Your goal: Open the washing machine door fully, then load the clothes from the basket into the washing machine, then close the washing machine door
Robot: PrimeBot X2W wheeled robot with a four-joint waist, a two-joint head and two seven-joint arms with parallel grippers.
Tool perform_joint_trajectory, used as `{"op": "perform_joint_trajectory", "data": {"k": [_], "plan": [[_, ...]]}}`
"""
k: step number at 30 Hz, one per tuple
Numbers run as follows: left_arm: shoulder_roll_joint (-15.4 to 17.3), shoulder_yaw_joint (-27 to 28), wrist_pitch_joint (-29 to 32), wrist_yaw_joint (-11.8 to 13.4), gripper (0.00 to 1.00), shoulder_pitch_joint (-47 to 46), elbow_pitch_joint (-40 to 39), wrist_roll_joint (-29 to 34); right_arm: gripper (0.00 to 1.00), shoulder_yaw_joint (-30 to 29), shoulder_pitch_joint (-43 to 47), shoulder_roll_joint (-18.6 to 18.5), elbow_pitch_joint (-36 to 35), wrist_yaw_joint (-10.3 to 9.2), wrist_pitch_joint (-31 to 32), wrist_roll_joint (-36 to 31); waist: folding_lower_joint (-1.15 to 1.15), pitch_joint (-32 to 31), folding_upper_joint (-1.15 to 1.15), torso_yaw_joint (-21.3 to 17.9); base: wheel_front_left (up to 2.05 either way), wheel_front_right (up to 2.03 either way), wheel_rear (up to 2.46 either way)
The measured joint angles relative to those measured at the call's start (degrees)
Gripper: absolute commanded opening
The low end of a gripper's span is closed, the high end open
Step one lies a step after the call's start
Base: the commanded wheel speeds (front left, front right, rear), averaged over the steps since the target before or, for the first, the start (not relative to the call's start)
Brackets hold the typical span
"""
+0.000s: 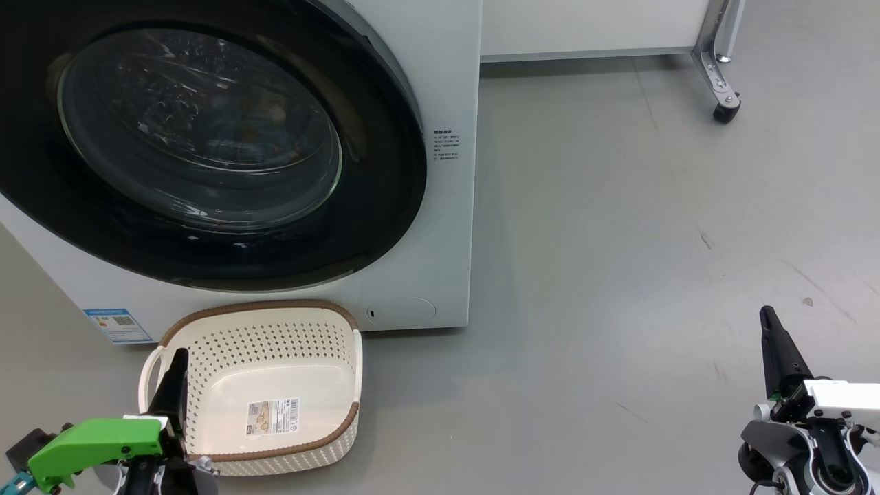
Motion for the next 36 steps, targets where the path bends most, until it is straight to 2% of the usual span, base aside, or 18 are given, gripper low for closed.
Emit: {"op": "perform_joint_trajectory", "data": {"k": [36], "plan": [[0.0, 0.1, 0.4, 0.0, 0.00, -0.2, 0.3, 0.0, 0.00, -0.2, 0.0, 0.1, 0.4, 0.01, 0.0, 0.0, 0.00, 0.0, 0.00, 0.0, 0.00, 0.00, 0.00]]}}
